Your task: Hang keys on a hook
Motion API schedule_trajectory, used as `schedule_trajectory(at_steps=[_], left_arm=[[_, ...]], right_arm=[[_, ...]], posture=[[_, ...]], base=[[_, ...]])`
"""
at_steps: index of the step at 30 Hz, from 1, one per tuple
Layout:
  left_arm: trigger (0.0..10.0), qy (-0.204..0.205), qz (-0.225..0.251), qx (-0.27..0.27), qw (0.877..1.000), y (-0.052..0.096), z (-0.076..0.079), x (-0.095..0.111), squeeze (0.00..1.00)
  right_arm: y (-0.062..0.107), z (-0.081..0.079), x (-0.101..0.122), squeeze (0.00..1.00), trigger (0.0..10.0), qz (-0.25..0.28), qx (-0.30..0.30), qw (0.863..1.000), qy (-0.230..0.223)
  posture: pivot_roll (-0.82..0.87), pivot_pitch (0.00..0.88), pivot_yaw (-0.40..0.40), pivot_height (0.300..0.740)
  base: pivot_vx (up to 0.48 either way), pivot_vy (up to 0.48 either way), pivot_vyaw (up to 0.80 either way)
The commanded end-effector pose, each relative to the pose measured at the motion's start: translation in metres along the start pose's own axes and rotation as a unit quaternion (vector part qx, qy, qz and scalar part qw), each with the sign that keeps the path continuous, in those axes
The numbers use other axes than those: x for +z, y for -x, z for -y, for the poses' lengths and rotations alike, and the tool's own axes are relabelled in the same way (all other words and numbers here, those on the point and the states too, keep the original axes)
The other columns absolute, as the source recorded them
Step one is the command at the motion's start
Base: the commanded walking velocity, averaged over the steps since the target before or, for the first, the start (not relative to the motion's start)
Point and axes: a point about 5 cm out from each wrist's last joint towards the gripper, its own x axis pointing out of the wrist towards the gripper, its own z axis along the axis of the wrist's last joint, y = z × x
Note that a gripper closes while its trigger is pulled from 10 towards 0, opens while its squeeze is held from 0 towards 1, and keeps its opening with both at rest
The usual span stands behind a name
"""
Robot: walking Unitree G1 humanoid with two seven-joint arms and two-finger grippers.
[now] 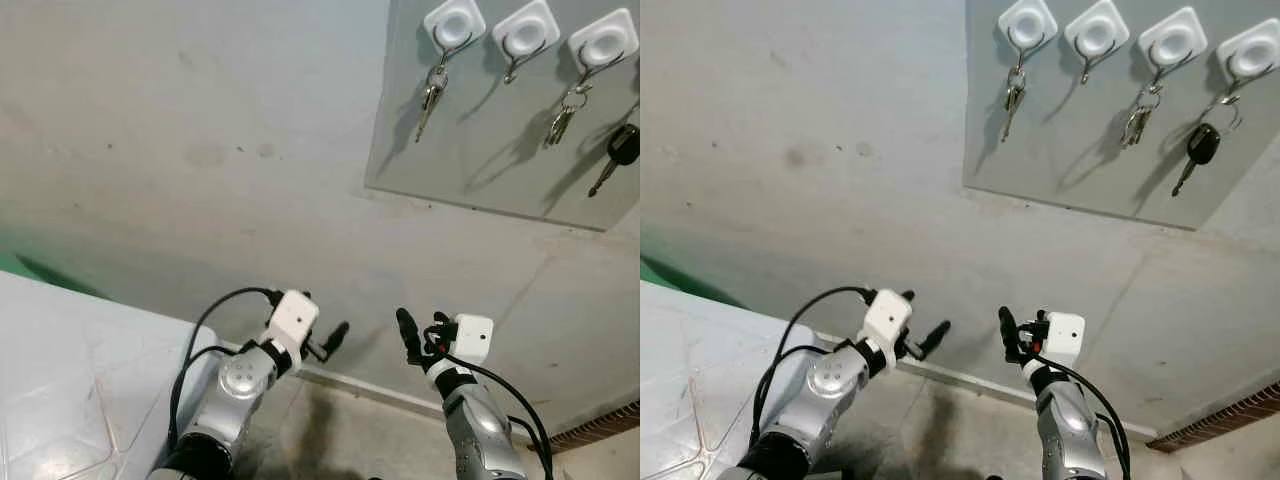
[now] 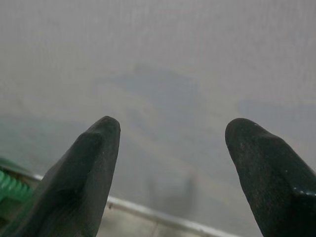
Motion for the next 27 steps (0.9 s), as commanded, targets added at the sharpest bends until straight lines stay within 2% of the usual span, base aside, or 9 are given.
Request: schedule_trajectory(at_steps=[1,2,4,9,17,19,23,26,27], left_arm=[[10.0,-0.014,-0.026,-0.017,0.999,0.005,0.008,-0.015,0.0],[10.0,-0.014,-0.026,-0.017,0.999,0.005,0.008,-0.015,0.0],[10.0,-0.013,-0.057,-0.03,0.998,0.01,0.015,-0.032,0.0],[10.0,-0.013,-0.082,-0.031,0.996,0.015,0.018,-0.044,0.0],[10.0,-0.007,-0.147,0.016,0.989,0.029,0.009,-0.069,0.0],[10.0,0.002,-0.175,0.045,0.983,0.037,0.004,-0.078,0.0],[10.0,0.004,-0.194,0.058,0.979,0.042,0.002,-0.085,0.0],[10.0,0.015,-0.24,0.082,0.967,0.055,0.003,-0.101,0.0],[10.0,0.015,-0.24,0.082,0.967,0.055,0.003,-0.101,0.0]], right_arm=[[0.002,0.002,-0.005,0.0,10.0,-0.01,0.0,1.0,0.007],[0.002,0.002,-0.005,0.0,10.0,-0.01,0.0,1.0,0.007],[0.006,0.007,-0.011,0.0,10.0,-0.023,-0.006,1.0,0.016],[0.01,0.011,-0.018,0.0,10.0,-0.04,-0.001,0.999,0.028],[0.026,0.022,-0.044,0.0,10.0,-0.113,-0.007,0.992,0.057],[0.034,0.026,-0.055,0.0,10.0,-0.153,-0.02,0.986,0.064],[0.039,0.029,-0.062,0.0,10.0,-0.176,-0.029,0.982,0.069],[0.05,0.033,-0.076,0.0,10.0,-0.223,-0.049,0.97,0.08],[0.05,0.033,-0.076,0.0,10.0,-0.223,-0.049,0.97,0.08]], posture=[[0.12,0.077,0.035,0.74],[0.12,0.077,0.035,0.74],[0.11,0.081,0.04,0.74],[0.11,0.087,0.042,0.74],[0.12,0.085,0.03,0.74],[0.13,0.084,0.024,0.74],[0.13,0.084,0.02,0.74],[0.13,0.083,0.021,0.74],[0.13,0.083,0.021,0.74]], base=[[0.0,0.0,0.0],[0.0,0.0,0.0],[0.0,0.0,0.0],[0.0,0.0,0.0],[0.0,0.0,0.0],[0.0,0.0,0.0],[0.0,0.0,0.0],[0.0,0.0,0.0],[0.0,0.0,0.0]])
